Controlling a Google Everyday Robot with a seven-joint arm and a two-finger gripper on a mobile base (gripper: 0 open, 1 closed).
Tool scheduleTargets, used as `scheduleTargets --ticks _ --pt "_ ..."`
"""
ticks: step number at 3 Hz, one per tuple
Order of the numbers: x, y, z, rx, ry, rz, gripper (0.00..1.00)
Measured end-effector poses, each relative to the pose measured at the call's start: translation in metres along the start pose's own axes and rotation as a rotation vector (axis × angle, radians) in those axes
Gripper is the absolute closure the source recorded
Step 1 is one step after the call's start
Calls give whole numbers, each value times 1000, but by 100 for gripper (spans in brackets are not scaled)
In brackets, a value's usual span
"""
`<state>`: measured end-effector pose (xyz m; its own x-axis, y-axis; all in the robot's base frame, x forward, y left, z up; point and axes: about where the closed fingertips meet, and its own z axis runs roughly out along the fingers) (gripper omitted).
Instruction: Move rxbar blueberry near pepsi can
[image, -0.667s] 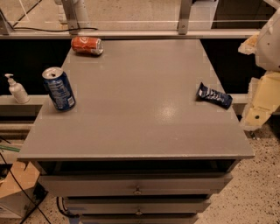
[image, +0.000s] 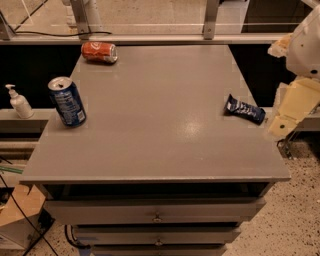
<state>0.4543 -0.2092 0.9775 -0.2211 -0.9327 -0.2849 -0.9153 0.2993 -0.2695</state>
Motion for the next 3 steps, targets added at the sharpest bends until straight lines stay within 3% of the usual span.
scheduleTargets --ticks 2,3 --pt "-32 -44 26 36 -228 13 0" --pt "-34 -46 28 35 -238 14 0"
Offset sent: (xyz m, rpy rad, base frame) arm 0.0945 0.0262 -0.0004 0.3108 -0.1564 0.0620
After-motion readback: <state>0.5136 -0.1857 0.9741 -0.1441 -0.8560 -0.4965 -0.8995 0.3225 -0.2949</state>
